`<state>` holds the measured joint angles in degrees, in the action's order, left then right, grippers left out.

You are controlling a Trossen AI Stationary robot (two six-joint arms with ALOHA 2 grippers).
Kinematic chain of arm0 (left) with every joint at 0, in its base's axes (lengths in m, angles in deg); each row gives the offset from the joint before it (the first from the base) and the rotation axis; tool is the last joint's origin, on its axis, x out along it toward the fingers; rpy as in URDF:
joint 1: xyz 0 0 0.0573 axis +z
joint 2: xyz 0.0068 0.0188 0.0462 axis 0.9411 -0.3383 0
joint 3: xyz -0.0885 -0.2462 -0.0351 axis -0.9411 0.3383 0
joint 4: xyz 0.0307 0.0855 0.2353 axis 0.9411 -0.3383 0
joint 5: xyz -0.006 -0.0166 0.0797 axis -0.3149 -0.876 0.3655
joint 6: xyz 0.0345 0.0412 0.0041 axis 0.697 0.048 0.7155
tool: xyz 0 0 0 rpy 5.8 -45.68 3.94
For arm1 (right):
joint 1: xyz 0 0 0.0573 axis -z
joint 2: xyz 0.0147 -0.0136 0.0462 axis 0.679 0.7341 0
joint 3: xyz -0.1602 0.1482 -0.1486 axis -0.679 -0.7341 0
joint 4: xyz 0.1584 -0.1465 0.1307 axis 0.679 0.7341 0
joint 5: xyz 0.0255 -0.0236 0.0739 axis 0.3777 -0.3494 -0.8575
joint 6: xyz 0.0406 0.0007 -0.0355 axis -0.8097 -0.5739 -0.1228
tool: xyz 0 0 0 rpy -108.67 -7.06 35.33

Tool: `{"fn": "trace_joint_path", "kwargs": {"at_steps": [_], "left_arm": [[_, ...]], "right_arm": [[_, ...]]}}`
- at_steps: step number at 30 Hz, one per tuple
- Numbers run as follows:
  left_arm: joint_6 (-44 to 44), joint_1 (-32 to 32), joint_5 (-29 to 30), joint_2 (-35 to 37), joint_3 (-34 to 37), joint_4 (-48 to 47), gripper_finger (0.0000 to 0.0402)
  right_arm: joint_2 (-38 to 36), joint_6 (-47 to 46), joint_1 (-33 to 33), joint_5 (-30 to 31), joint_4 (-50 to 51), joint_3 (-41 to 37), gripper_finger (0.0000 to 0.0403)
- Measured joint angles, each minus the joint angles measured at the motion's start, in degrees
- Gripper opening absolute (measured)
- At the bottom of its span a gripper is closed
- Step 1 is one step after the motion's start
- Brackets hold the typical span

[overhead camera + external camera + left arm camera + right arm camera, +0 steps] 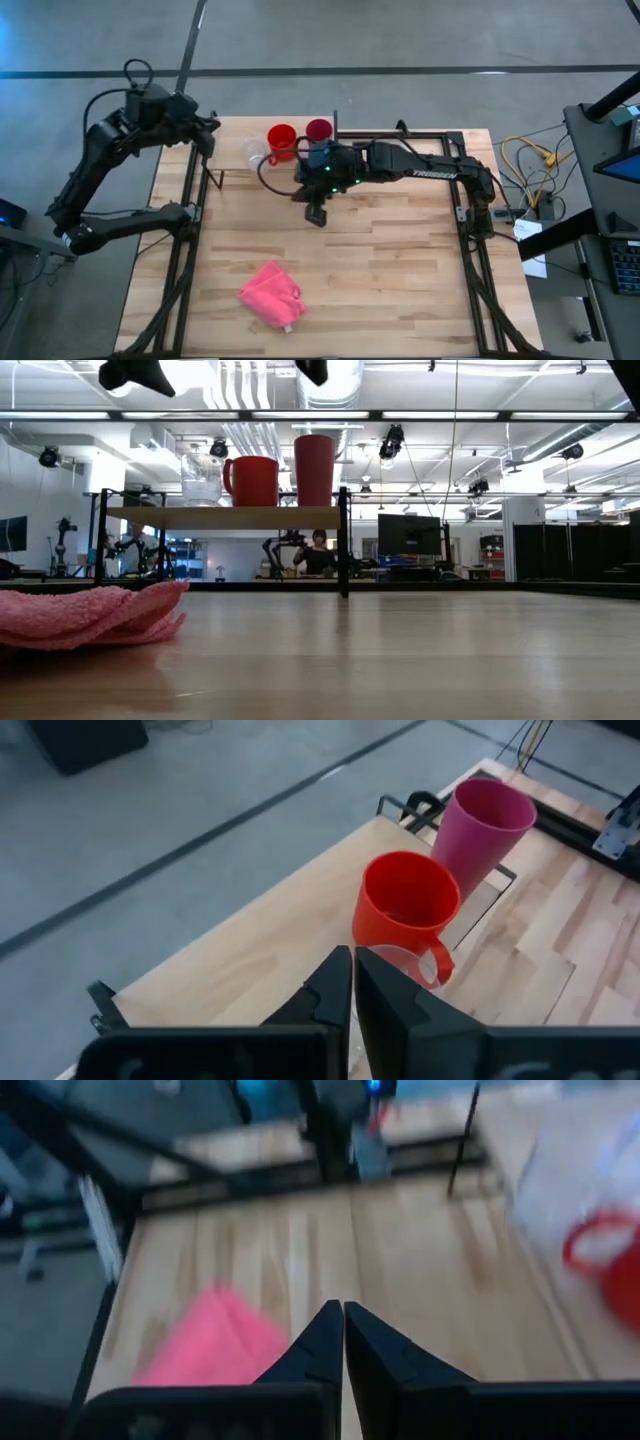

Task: Stack small to large cups/mugs on shelf
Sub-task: Put the transparent mug on the shelf

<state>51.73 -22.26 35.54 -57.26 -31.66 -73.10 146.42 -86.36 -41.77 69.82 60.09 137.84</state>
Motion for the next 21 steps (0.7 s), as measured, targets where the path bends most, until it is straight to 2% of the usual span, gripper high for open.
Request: {"fn": "trace_joint_path", "kwargs": {"at_steps": [6, 11, 17, 21], "left_arm": [[0.0, 0.0, 0.1, 2.1, 0.0, 3.8, 0.0], [0.0, 0.0, 0.1, 3.3, 0.0, 6.8, 0.0], [0.0, 0.0, 0.1, 4.4, 0.0, 7.0, 0.0], [0.3, 0.0, 0.2, 5.4, 0.0, 7.0, 0.0]], "right_arm": [[1.5, -2.9, 0.2, 2.8, -14.2, -5.0, 0.0008], [5.2, -2.0, 0.5, 12.2, -22.2, -7.3, 0.0008], [11.7, -2.0, 1.6, 13.3, -32.7, -6.4, 0.0008], [16.4, 0.5, 1.5, 18.3, -34.5, -2.8, 0.0008]]}}
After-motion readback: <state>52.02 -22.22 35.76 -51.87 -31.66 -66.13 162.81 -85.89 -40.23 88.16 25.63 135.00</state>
